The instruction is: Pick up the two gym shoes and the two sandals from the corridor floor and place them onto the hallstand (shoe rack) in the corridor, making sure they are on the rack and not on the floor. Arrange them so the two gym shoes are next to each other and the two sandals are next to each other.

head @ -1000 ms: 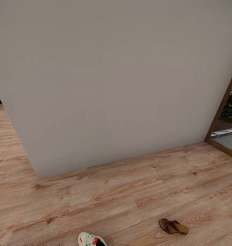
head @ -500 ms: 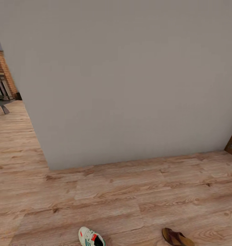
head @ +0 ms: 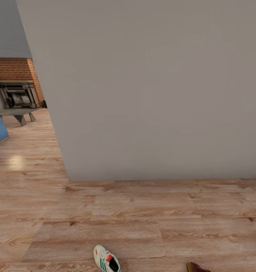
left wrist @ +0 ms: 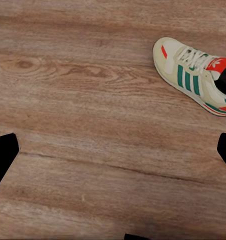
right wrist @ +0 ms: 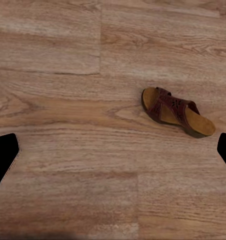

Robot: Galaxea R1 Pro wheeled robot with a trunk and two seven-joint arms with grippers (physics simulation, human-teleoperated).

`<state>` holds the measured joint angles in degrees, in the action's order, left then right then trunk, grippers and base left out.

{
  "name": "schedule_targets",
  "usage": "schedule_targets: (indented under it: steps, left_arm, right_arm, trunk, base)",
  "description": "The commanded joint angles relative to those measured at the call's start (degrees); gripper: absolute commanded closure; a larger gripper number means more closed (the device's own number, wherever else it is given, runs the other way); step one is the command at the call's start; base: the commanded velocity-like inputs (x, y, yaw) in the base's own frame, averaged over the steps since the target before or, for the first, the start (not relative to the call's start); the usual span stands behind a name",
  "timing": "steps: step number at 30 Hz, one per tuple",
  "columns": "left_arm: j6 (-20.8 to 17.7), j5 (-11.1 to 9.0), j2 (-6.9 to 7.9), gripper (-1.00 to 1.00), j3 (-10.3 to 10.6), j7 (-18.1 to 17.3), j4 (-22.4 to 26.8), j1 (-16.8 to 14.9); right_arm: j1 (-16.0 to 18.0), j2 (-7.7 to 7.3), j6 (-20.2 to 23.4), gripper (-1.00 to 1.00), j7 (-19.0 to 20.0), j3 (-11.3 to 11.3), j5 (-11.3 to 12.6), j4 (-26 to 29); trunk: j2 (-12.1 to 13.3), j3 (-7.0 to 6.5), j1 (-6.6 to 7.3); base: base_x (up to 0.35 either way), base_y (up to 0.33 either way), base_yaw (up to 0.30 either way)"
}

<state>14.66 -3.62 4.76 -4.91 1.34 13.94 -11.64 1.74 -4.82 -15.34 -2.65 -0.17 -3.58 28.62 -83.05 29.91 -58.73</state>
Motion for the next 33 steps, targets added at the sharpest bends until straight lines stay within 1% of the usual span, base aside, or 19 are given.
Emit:
schedule_targets:
  steps: [1, 9, 14, 33]
  left_arm:
    - [0.19, -0.39, -0.01, -1.00, -0.01, -0.03, -0.07, -0.05]
    - [0.19, -0.38, -0.01, -1.00, -0.01, -0.04, -0.06, -0.05]
    - [0.19, -0.38, -0.01, -1.00, -0.01, -0.05, -0.06, -0.05]
    - [0.19, -0.39, -0.01, -1.00, -0.01, -0.02, -0.06, -0.05]
  right_arm:
    - [0.01, 0.00, -0.13, -1.00, -0.25, -0.01, -0.38, -0.02]
    - [0.01, 0.00, -0.13, -1.00, -0.25, -0.01, -0.40, 0.00]
    - [0.01, -0.01, -0.13, -1.00, -0.25, -0.01, -0.39, 0.02]
    - [0.01, 0.28, -0.13, -1.00, -0.25, 0.07, -0.38, 0.03]
  trunk:
    - [-0.03, 0.05, 0.00]
    - [-0.03, 0.05, 0.00]
    - [-0.03, 0.05, 0.00]
    - [-0.03, 0.17, 0.00]
  base:
    - [0.000, -0.010, 0.278]
    - [0.000, -0.003, 0.278]
    - [0.091, -0.059, 0.278]
    - [0.194, -0.209, 0.278]
